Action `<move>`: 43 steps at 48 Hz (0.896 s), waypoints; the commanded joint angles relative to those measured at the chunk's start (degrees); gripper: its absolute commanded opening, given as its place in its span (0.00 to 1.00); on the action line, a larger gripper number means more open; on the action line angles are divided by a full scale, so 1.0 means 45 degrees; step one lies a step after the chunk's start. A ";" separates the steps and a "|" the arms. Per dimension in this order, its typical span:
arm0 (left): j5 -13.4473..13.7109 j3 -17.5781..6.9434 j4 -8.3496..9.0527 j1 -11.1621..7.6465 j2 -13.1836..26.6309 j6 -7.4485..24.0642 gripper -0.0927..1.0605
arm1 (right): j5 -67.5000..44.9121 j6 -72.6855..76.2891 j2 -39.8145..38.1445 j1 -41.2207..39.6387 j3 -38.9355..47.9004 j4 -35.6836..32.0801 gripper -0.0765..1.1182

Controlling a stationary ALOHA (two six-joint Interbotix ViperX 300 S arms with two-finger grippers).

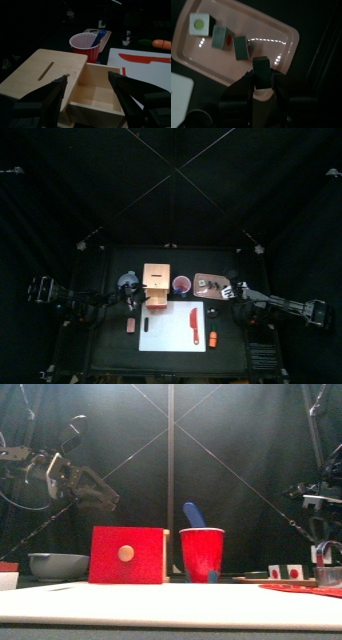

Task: Place sushi on board then cut the sushi with the knife then place the pieces on the plate
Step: Place the 4 sushi pieces on the plate

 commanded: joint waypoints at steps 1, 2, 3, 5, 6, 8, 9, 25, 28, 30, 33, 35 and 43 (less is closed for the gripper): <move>0.0137 -0.0293 0.0000 0.0000 -0.0059 0.0000 0.93 | -0.0547 -0.0039 0.0684 -0.0430 0.0020 0.0039 0.75; 0.0156 -0.0293 0.0000 0.0000 -0.0059 0.0000 0.93 | -0.0625 0.0020 0.0801 -0.0430 0.0020 0.0059 0.77; 0.0156 -0.0293 0.0000 0.0000 -0.0059 0.0000 0.93 | -0.0723 0.0020 0.0898 -0.0410 0.0020 0.0078 0.78; 0.0156 -0.0332 0.0000 0.0039 -0.0078 0.0020 0.93 | -0.0820 0.0039 0.0957 -0.0410 0.0000 0.0078 0.79; 0.0156 -0.0332 0.0020 0.0039 -0.0078 0.0020 0.93 | -0.0820 0.0039 0.0937 -0.0410 -0.0020 0.0078 0.79; 0.0156 -0.0352 0.0020 0.0059 -0.0059 0.0020 0.93 | -0.0820 0.0020 0.0859 -0.0410 -0.0098 0.0078 0.79; 0.0156 -0.0371 0.0020 0.0059 -0.0078 0.0020 0.93 | -0.0820 0.0020 0.0781 -0.0410 -0.0117 0.0078 0.79; 0.0156 -0.0762 0.0078 0.0059 -0.0059 0.0078 0.93 | -0.4355 -0.0195 -0.0938 0.3262 -0.1250 -0.0937 0.79; 0.0156 -0.0977 0.0293 0.0059 -0.0078 0.0059 0.93 | -0.6133 -0.0195 -0.0840 0.4316 -0.1641 -0.2129 0.79; 0.0156 -0.1074 0.0449 0.0059 -0.0117 0.0059 0.93 | -0.7109 -0.0156 -0.0723 0.4824 -0.1953 -0.2969 0.79; 0.0117 -0.1094 0.0605 -0.0020 -0.0254 -0.0078 0.93 | -0.8086 -0.0156 -0.0430 0.5039 -0.2148 -0.3828 0.79; 0.0117 -0.1094 0.0605 -0.0098 -0.0430 -0.0098 0.93 | -0.8379 -0.0176 -0.0176 0.5059 -0.2148 -0.4141 0.79; 0.0098 -0.0840 0.0293 -0.0508 -0.1055 -0.0098 0.93 | -0.8828 -0.0215 0.0625 0.5176 -0.2109 -0.5488 0.79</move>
